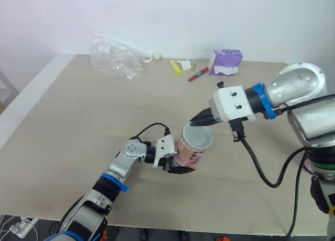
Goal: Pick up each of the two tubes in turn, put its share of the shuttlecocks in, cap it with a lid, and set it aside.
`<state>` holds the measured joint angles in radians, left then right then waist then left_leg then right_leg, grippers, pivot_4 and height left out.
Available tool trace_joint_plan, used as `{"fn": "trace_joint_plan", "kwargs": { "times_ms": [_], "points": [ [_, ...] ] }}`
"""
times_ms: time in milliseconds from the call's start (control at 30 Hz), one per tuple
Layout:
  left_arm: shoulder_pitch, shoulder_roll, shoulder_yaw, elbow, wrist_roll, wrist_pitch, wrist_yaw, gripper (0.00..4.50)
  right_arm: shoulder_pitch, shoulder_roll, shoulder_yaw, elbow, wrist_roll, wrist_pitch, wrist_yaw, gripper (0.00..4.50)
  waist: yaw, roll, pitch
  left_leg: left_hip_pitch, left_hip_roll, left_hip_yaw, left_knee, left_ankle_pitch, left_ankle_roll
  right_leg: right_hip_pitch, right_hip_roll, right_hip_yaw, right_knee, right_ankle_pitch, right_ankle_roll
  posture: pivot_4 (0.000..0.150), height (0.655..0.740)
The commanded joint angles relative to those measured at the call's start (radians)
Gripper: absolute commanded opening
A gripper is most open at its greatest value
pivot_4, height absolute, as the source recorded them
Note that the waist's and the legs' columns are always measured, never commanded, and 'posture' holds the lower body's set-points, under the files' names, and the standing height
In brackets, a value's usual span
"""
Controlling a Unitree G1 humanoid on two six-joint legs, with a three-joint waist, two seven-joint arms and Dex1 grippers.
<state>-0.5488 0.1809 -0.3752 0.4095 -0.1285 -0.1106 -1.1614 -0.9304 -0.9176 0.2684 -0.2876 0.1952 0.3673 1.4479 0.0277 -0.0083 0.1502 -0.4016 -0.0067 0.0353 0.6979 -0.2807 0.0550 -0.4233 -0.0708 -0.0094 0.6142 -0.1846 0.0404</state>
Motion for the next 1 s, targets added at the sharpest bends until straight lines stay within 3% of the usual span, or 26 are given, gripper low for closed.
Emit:
{"fn": "trace_joint_plan", "kwargs": {
  "times_ms": [33, 267, 367, 533, 733, 900, 1000],
  "points": [
    [0.019, 0.015, -0.016, 0.030, 0.040, 0.022, 0.018, 3.23, -0.014, -0.015, -0.011, 0.001, -0.013, -0.018, 0.009, 0.09, 0.000, 0.000, 0.000, 0.000, 0.000, 0.000, 0.000, 0.000, 0.000, 0.000, 0.000, 0.000, 0.000, 0.000, 0.000, 0.150, 0.7400],
    [0.019, 0.014, -0.017, 0.032, 0.040, 0.021, 0.016, 3.23, -0.008, -0.020, -0.014, -0.009, 0.001, 0.036, 0.019, 0.09, 0.000, 0.000, 0.000, 0.000, 0.000, 0.000, 0.000, 0.000, 0.000, 0.000, 0.000, 0.000, 0.000, 0.000, 0.000, 0.150, 0.7400],
    [0.020, 0.014, -0.018, 0.032, 0.042, 0.022, 0.017, 3.23, -0.005, -0.023, -0.022, -0.019, 0.011, 0.065, 0.015, 0.86, 0.000, 0.000, 0.000, 0.000, 0.000, 0.000, 0.000, 0.000, 0.000, 0.000, 0.000, 0.000, 0.000, 0.000, 0.000, 0.150, 0.7400],
    [0.022, 0.016, -0.019, 0.031, 0.043, 0.022, 0.017, 3.23, -0.004, -0.014, -0.049, -0.033, 0.030, 0.075, -0.005, 3.10, 0.000, 0.000, 0.000, 0.000, 0.000, 0.000, 0.000, 0.000, 0.000, 0.000, -0.001, 0.000, 0.000, 0.000, 0.000, 0.150, 0.7400],
    [0.024, 0.021, -0.017, 0.027, 0.042, 0.025, 0.017, 3.23, -0.040, -0.014, -0.157, -0.023, 0.159, 0.229, -0.059, 3.10, 0.000, 0.000, 0.000, 0.000, 0.000, 0.000, 0.000, 0.000, 0.000, 0.000, -0.004, 0.000, 0.000, 0.000, 0.000, 0.150, 0.7400],
    [0.025, 0.023, -0.014, 0.025, 0.041, 0.027, 0.017, 3.23, -0.025, -0.016, -0.302, -0.116, 0.419, 0.534, -0.125, 3.10, 0.001, 0.000, 0.000, -0.001, 0.000, -0.001, 0.000, 0.000, 0.000, -0.001, -0.006, -0.001, 0.000, 0.000, -0.001, 0.150, 0.7400],
    [0.023, 0.021, -0.014, 0.026, 0.040, 0.027, 0.017, 3.23, 0.047, -0.021, -0.302, -0.174, 0.453, 0.576, -0.173, 2.26, 0.000, -0.001, -0.001, -0.001, 0.000, -0.002, -0.001, 0.000, 0.000, 0.000, -0.006, 0.000, 0.000, -0.001, -0.002, 0.150, 0.7400]
  ]
}}
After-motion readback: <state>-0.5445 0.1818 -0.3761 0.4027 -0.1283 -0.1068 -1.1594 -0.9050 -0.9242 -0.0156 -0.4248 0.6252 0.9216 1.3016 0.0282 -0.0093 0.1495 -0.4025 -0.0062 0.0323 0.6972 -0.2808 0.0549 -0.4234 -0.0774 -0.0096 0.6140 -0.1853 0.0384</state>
